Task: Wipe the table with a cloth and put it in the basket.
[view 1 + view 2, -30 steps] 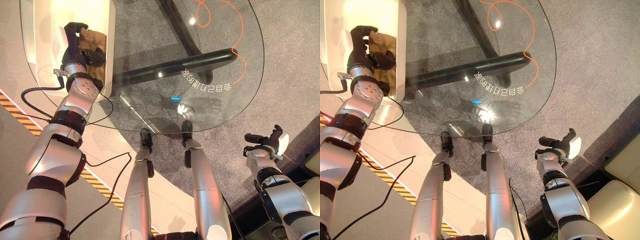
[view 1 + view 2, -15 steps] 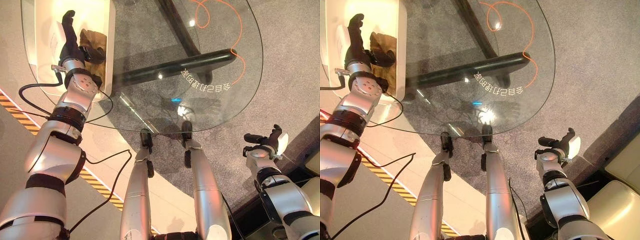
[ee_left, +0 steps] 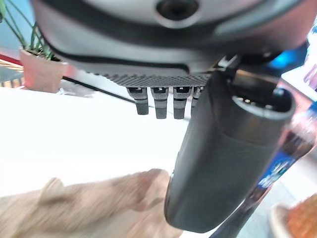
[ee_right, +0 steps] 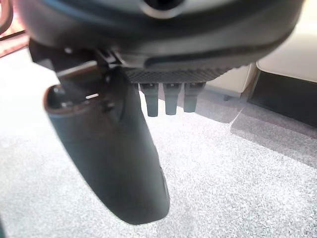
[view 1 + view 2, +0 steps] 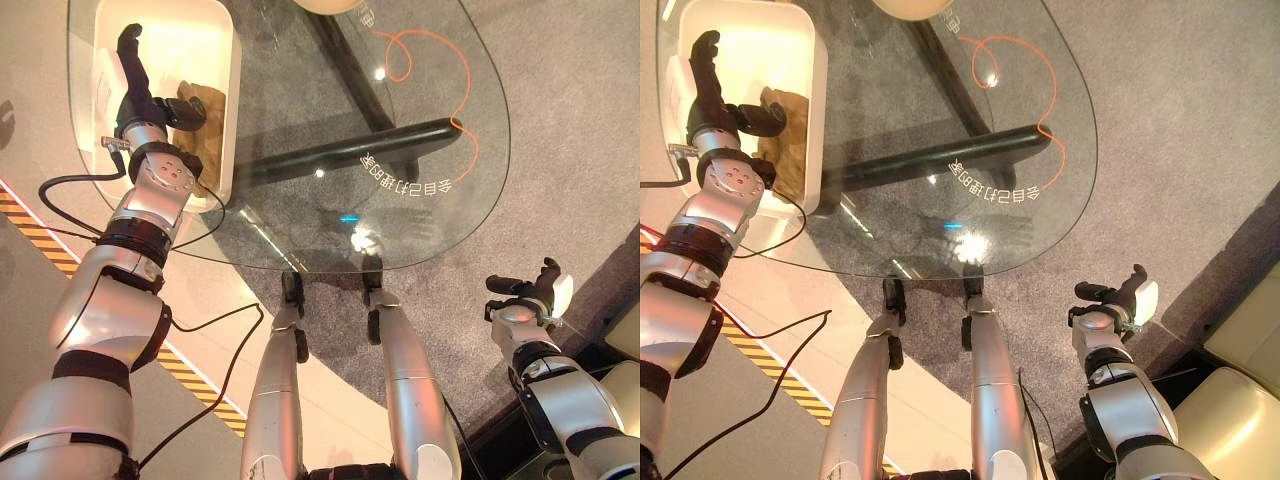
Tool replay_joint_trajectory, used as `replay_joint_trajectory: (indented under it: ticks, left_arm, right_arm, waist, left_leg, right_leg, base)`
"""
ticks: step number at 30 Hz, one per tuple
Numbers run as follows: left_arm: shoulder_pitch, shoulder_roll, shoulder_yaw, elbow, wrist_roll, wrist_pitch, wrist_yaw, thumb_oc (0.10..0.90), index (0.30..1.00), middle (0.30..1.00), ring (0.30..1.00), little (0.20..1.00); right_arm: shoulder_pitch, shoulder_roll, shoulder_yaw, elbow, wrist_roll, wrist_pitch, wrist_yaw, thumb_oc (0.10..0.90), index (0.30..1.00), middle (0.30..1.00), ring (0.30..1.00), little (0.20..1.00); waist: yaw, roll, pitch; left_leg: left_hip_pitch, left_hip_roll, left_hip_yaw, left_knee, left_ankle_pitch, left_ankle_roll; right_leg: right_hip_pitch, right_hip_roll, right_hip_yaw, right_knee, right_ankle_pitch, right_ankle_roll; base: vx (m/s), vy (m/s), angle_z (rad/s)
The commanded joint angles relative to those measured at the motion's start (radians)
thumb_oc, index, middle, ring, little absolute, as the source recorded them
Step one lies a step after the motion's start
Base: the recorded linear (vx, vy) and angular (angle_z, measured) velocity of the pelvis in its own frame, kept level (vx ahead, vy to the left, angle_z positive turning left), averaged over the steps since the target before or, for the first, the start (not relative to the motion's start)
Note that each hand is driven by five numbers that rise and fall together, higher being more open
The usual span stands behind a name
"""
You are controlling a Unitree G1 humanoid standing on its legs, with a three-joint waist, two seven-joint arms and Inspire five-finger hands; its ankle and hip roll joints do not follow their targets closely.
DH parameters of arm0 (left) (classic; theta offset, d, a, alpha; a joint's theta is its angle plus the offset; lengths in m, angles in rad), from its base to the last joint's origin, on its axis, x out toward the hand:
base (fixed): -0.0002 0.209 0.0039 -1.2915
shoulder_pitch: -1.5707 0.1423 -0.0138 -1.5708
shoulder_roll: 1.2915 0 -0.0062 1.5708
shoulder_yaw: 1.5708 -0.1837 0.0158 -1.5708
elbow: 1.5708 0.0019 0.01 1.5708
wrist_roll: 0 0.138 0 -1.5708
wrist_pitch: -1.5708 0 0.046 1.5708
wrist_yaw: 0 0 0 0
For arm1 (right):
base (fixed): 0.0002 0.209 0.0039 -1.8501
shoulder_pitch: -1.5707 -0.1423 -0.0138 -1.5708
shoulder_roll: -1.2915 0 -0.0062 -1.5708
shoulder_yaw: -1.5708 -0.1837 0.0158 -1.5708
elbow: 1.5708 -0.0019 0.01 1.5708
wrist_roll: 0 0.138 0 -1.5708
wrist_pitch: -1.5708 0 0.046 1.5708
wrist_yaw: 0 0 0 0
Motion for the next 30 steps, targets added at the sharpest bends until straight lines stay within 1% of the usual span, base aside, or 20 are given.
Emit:
replay_joint_trajectory:
  ticks: [1,3,5,6,11,16,17,18,19,20,22,23,24,26,27,29,30]
  left_arm:
    - [-0.026,0.151,0.095,-0.038,-0.004,-0.069,0.107,0.8,0.9,0.9,0.9,0.9]
    - [-0.018,0.164,0.105,-0.042,-0.006,-0.069,0.107,0.8,0.9,0.9,0.9,0.9]
    - [-0.01,0.169,0.11,-0.044,-0.009,-0.067,0.105,0.8,0.9,0.9,0.9,0.9]
    - [-0.009,0.173,0.113,-0.044,-0.011,-0.071,0.107,0.8,0.9,0.9,0.9,0.9]
    - [0.015,0.21,0.143,-0.054,-0.033,-0.066,0.09,0.8,0.9,0.9,0.9,0.9]
    - [0.088,0.232,0.191,-0.081,-0.097,-0.116,0.076,0.8,0.9,0.9,0.9,0.9]
    - [0.127,0.235,0.217,-0.095,-0.13,-0.141,0.054,0.8,0.9,0.9,0.9,0.9]
    - [0.197,0.234,0.261,-0.118,-0.163,-0.19,0.021,0.8,0.9,0.9,0.9,0.9]
    - [0.274,0.222,0.304,-0.142,-0.18,-0.207,-0.01,0.8,0.9,0.9,0.9,0.9]
    - [0.305,0.218,0.319,-0.152,-0.192,-0.211,-0.019,0.8,0.9,0.9,0.9,0.9]
    - [0.476,0.196,0.41,-0.188,-0.244,-0.224,-0.104,0.8,0.9,0.9,0.9,0.9]
    - [0.519,0.188,0.435,-0.194,-0.255,-0.229,-0.124,0.8,0.9,0.9,0.9,0.9]
    - [0.618,0.163,0.496,-0.204,-0.275,-0.226,-0.174,0.8,0.9,0.9,0.9,0.9]
    - [0.75,0.118,0.555,-0.208,-0.248,-0.242,-0.217,0.8,0.9,0.9,0.9,0.9]
    - [0.787,0.103,0.568,-0.205,-0.232,-0.234,-0.235,0.8,0.9,0.9,0.9,0.9]
    - [0.866,0.072,0.59,-0.193,-0.239,-0.243,-0.275,0.8,0.9,0.9,0.9,0.9]
    - [0.904,0.051,0.597,-0.185,-0.212,-0.245,-0.288,0.8,0.9,0.9,0.9,0.9]
  right_arm:
    - [0.069,-0.031,-0.016,0.026,-0.01,-0.007,-0.011,0.8,0.9,0.9,0.9,0.9]
    - [0.079,-0.029,-0.021,0.028,-0.01,-0.008,-0.006,0.8,0.9,0.9,0.9,0.9]
    - [0.088,-0.029,-0.022,0.027,-0.01,-0.004,-0.003,0.8,0.9,0.9,0.9,0.9]
    - [0.087,-0.031,-0.023,0.027,-0.01,-0.003,-0.001,0.8,0.9,0.9,0.9,0.9]
    - [0.126,-0.04,-0.04,0.031,-0.019,0.008,0.027,0.8,0.9,0.9,0.9,0.9]
    - [0.188,-0.032,-0.054,0.035,-0.046,0.013,0.077,0.8,0.9,0.9,0.9,0.9]
    - [0.213,-0.028,-0.058,0.036,-0.053,0.026,0.123,0.8,0.9,0.9,0.9,0.9]
    - [0.25,-0.026,-0.061,0.038,-0.068,0.039,0.181,0.8,0.9,0.9,0.9,0.9]
    - [0.282,-0.022,-0.064,0.038,-0.075,0.045,0.215,0.8,0.9,0.9,0.9,0.9]
    - [0.295,-0.022,-0.063,0.036,-0.08,0.047,0.223,0.8,0.9,0.9,0.9,0.9]
    - [0.368,-0.025,-0.085,0.042,-0.115,0.039,0.274,0.8,0.9,0.9,0.9,0.9]
    - [0.382,-0.027,-0.089,0.043,-0.129,0.037,0.284,0.8,0.9,0.9,0.9,0.9]
    - [0.415,-0.027,-0.102,0.04,-0.158,0.033,0.297,0.8,0.9,0.9,0.9,0.9]
    - [0.463,-0.02,-0.122,0.034,-0.181,0.031,0.327,0.8,0.9,0.9,0.9,0.9]
    - [0.48,-0.015,-0.131,0.034,-0.188,0.03,0.342,0.8,0.9,0.9,0.9,0.9]
    - [0.516,-0.009,-0.146,0.034,-0.199,0.029,0.371,0.8,0.9,0.9,0.9,0.9]
    - [0.536,-0.004,-0.154,0.035,-0.214,0.028,0.386,0.8,0.9,0.9,0.9,0.9]
  waist:
    - [0.012,0.004,-0.028]
    - [0.015,0.002,-0.028]
    - [0.016,-0.001,-0.028]
    - [0.017,-0.002,-0.028]
    - [0.023,-0.006,-0.028]
    - [0.033,-0.007,-0.066]
    - [0.038,-0.006,-0.082]
    - [0.047,-0.005,-0.106]
    - [0.052,-0.002,-0.126]
    - [0.052,0.0,-0.133]
    - [0.068,0.006,-0.184]
    - [0.069,0.008,-0.194]
    - [0.076,0.01,-0.217]
    - [0.084,0.007,-0.25]
    - [0.087,0.006,-0.26]
    - [0.095,0.001,-0.287]
    - [0.099,-0.002,-0.301]
  left_leg:
    - [0.054,-0.061,0.048,-0.032,-0.002,0.026]
    - [0.083,-0.059,0.047,-0.048,0.008,0.024]
    - [0.107,-0.059,0.046,-0.052,0.001,0.024]
    - [0.11,-0.059,0.046,-0.056,0.006,0.024]
    - [0.21,-0.055,0.049,-0.081,0.001,0.022]
    - [0.281,-0.057,0.045,-0.124,0.0,0.02]
    - [0.304,-0.057,0.047,-0.142,0.001,0.019]
    - [0.336,-0.057,0.045,-0.171,0.005,0.016]
    - [0.366,-0.056,0.044,-0.201,0.01,0.013]
    - [0.38,-0.055,0.043,-0.215,0.014,0.012]
    - [0.442,-0.058,0.039,-0.272,0.022,0.009]
    - [0.459,-0.059,0.038,-0.285,0.023,0.009]
    - [0.493,-0.061,0.035,-0.307,0.022,0.011]
    - [0.532,-0.062,0.032,-0.327,0.02,0.015]
    - [0.541,-0.062,0.03,-0.331,0.019,0.017]
    - [0.565,-0.062,0.027,-0.34,0.015,0.021]
    - [0.579,-0.061,0.026,-0.346,0.013,0.023]
  right_leg:
    - [0.1,0.047,-0.016,-0.087,-0.006,0.035]
    - [0.131,0.045,-0.019,-0.107,0.004,0.036]
    - [0.156,0.043,-0.021,-0.111,-0.003,0.037]
    - [0.159,0.042,-0.023,-0.116,0.003,0.036]
    - [0.264,0.034,-0.03,-0.146,-0.003,0.035]
    - [0.336,0.027,-0.032,-0.183,-0.004,0.042]
    - [0.361,0.022,-0.037,-0.199,-0.002,0.046]
    - [0.397,0.015,-0.043,-0.226,0.002,0.049]
    - [0.431,0.009,-0.05,-0.254,0.008,0.052]
    - [0.447,0.007,-0.051,-0.268,0.012,0.053]
    - [0.523,0.002,-0.058,-0.333,0.023,0.055]
    - [0.543,0.001,-0.06,-0.348,0.025,0.056]
    - [0.583,0.0,-0.064,-0.372,0.025,0.057]
    - [0.628,0.0,-0.07,-0.393,0.023,0.059]
    - [0.639,-0.001,-0.073,-0.396,0.021,0.059]
    - [0.668,-0.001,-0.078,-0.406,0.019,0.06]
    - [0.684,-0.002,-0.084,-0.414,0.019,0.062]
  base:
    - [0.04,-0.029,-0.02]
    - [0.02,-0.027,-0.03]
    - [0.0,0.0,0.0]
    - [0.0,0.0,0.0]
    - [0.03,-0.019,-0.01]
    - [0.04,-0.042,-0.01]
    - [0.09,-0.04,-0.03]
    - [0.14,-0.048,-0.06]
    - [0.13,-0.037,-0.05]
    - [0.15,-0.008,-0.04]
    - [0.17,0.011,0.03]
    - [0.15,0.025,0.06]
    - [0.13,0.031,0.06]
    - [0.12,0.039,0.06]
    - [0.08,0.037,0.03]
    - [0.08,0.027,0.08]
    - [0.08,0.029,0.18]
